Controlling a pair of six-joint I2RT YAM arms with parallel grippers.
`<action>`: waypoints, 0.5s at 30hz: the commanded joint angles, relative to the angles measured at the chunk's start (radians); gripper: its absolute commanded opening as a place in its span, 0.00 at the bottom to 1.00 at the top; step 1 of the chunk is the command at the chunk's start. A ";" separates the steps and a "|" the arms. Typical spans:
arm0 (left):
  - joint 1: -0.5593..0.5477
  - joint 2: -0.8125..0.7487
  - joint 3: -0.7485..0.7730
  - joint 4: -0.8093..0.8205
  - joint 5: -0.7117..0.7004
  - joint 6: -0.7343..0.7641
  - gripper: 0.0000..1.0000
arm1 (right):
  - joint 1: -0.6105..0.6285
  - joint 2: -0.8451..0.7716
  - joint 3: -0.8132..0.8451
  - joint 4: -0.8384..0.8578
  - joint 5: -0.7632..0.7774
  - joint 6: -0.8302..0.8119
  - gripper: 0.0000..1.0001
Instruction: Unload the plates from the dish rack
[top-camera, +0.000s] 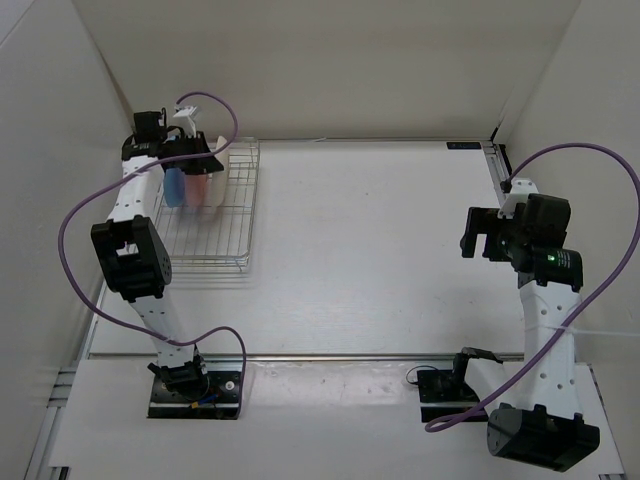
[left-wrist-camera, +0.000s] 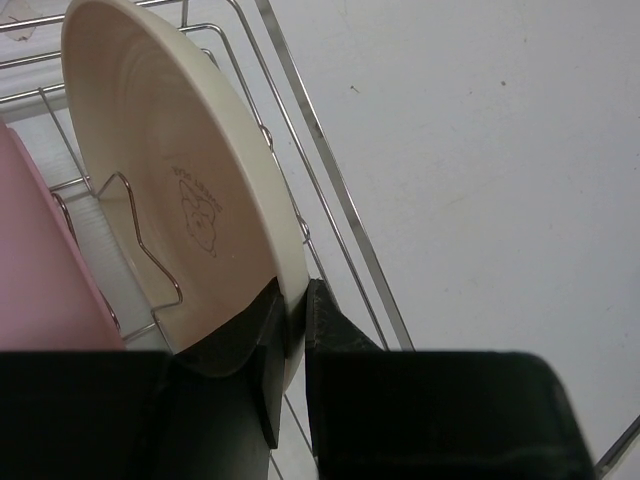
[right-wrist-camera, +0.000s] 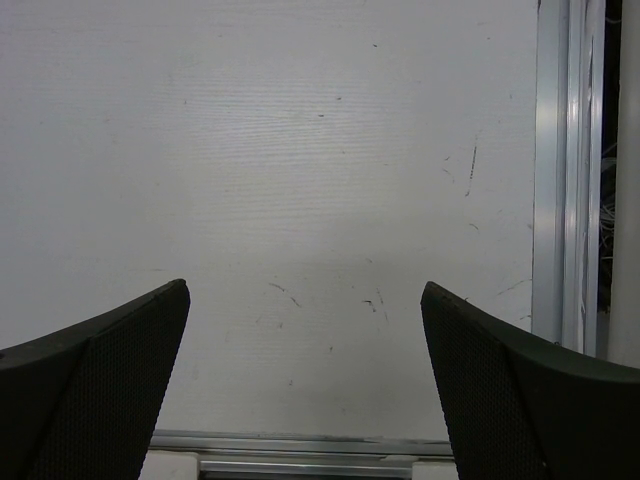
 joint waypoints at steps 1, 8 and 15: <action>-0.006 -0.068 0.073 0.009 0.006 0.010 0.11 | 0.002 -0.002 -0.016 0.052 -0.003 -0.002 1.00; -0.006 -0.080 0.240 -0.117 -0.021 0.041 0.11 | 0.002 0.007 -0.016 0.052 -0.014 -0.002 1.00; -0.015 -0.141 0.343 -0.263 0.025 0.203 0.11 | 0.002 0.017 -0.004 0.052 -0.014 -0.002 1.00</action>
